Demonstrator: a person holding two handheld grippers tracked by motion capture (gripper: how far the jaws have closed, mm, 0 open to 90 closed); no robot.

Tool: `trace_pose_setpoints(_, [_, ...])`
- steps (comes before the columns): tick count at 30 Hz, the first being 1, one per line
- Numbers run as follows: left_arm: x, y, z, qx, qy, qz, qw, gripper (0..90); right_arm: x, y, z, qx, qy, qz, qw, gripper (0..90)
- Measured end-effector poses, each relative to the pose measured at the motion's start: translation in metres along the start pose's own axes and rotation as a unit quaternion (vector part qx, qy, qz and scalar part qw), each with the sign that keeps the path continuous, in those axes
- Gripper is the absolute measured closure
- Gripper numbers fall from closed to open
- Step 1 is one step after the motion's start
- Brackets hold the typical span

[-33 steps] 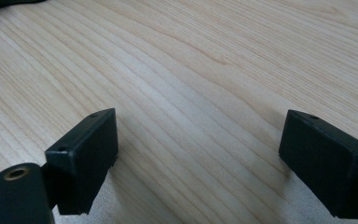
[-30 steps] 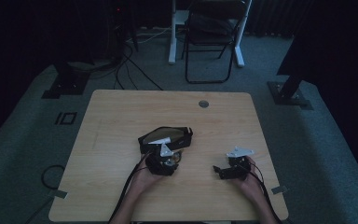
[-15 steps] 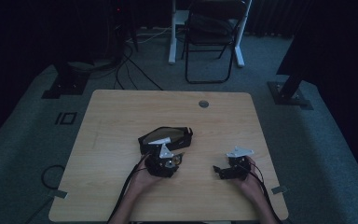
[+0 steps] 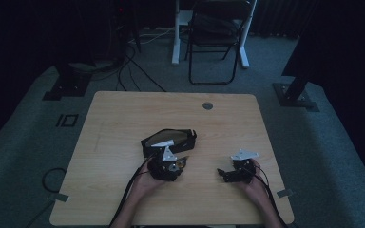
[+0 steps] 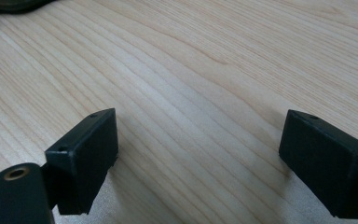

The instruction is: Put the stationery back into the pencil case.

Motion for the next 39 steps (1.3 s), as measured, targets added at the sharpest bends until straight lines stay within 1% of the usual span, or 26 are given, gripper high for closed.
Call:
trace_pose_setpoints(9, [-0.004,0.005,0.005,-0.006,-0.009,-0.001,0.9999,41.5,0.000,0.000,0.000,0.000,0.000,0.000,1.0000,11.5])
trace_pose_setpoints(25, [-0.008,0.015,0.012,-0.017,-0.019,-0.005,0.9997,41.5,0.000,0.000,0.000,0.000,0.001,0.000,1.0000,11.6])
trace_pose_setpoints(29, [-0.011,0.018,0.014,-0.020,-0.024,-0.007,0.9995,41.5,0.000,0.000,0.000,0.000,0.001,0.000,1.0000,11.6])
trace_pose_setpoints(37, [-0.016,0.024,0.020,-0.027,-0.035,-0.006,0.9990,41.5,0.000,0.000,0.000,0.000,0.000,0.000,1.0000,11.6])
trace_pose_setpoints(39, [-0.017,0.026,0.021,-0.028,-0.036,-0.009,0.9989,41.5,0.000,0.000,0.000,0.000,0.000,0.000,1.0000,11.6])
Point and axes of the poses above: each handheld gripper's, and its own axes: y roughly backward along the jaws, z roughly out of its top, x roughly to its left, the point moved 4 cm from there along -y, roughly forward along the jaws, and after that the axes turned 14 degrees about -z, right-handed, at the moved point
